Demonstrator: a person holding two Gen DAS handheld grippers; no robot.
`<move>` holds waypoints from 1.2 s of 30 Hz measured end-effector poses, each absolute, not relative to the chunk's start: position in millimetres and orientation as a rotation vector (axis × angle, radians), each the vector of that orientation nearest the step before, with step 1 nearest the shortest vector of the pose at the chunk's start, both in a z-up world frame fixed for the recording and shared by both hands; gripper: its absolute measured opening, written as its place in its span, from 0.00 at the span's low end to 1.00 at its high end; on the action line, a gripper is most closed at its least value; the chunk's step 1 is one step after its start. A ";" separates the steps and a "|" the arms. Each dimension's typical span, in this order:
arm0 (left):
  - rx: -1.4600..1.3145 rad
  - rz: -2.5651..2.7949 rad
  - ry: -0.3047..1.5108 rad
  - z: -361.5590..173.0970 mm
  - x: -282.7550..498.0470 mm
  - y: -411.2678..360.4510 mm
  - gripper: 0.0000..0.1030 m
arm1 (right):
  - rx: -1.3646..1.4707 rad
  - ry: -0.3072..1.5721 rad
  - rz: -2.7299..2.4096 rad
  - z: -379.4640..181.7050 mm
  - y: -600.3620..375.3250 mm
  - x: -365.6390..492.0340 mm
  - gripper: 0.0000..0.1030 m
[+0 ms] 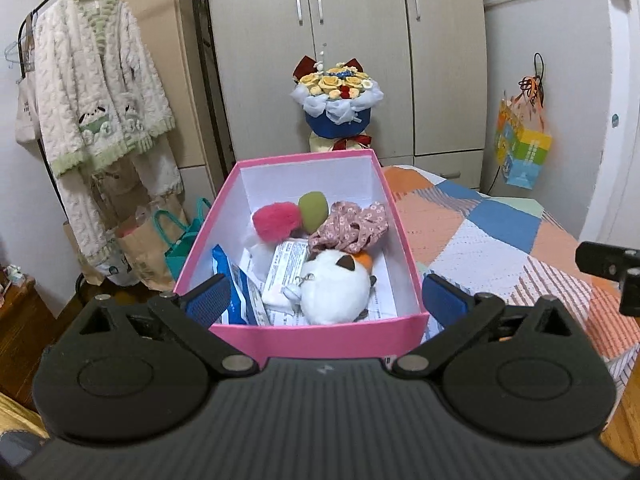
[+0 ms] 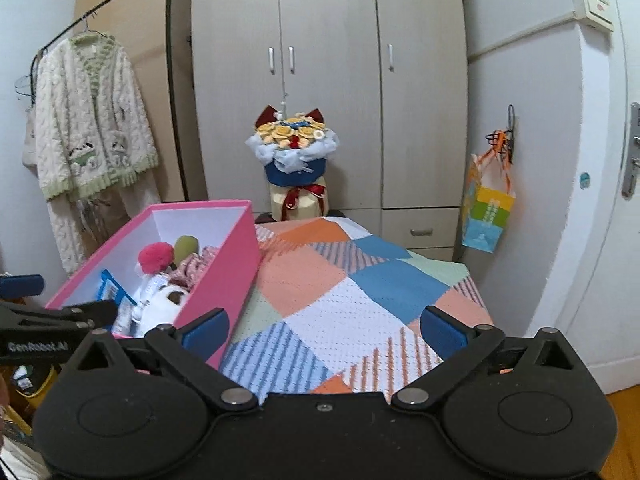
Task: Organize soft objects
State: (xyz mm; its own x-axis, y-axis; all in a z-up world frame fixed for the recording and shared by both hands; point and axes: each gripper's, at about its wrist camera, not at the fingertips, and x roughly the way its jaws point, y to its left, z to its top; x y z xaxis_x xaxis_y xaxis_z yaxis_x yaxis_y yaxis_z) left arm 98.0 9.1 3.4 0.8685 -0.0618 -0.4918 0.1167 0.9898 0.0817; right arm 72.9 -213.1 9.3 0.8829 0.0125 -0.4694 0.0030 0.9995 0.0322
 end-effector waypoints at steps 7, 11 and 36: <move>0.085 -0.104 0.526 -3.7 85.9 12.6 1.00 | 0.017 0.484 -0.015 7.5 -213.2 59.5 1.00; 0.090 -0.114 0.524 -6.7 77.4 11.0 1.00 | 0.016 0.479 -0.020 5.6 -214.6 49.5 1.00; 0.100 -0.131 0.488 -15.1 48.6 4.8 1.00 | -0.048 0.440 -0.042 -2.9 -212.3 16.7 1.00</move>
State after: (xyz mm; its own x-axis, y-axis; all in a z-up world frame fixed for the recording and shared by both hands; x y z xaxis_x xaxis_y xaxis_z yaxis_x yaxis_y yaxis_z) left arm 48.6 4.8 -15.1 0.8753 -0.1017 -0.4728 0.1491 0.9867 0.0639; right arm 16.7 -212.3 -2.9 0.9039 -0.0511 -0.4246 0.0303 0.9980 -0.0555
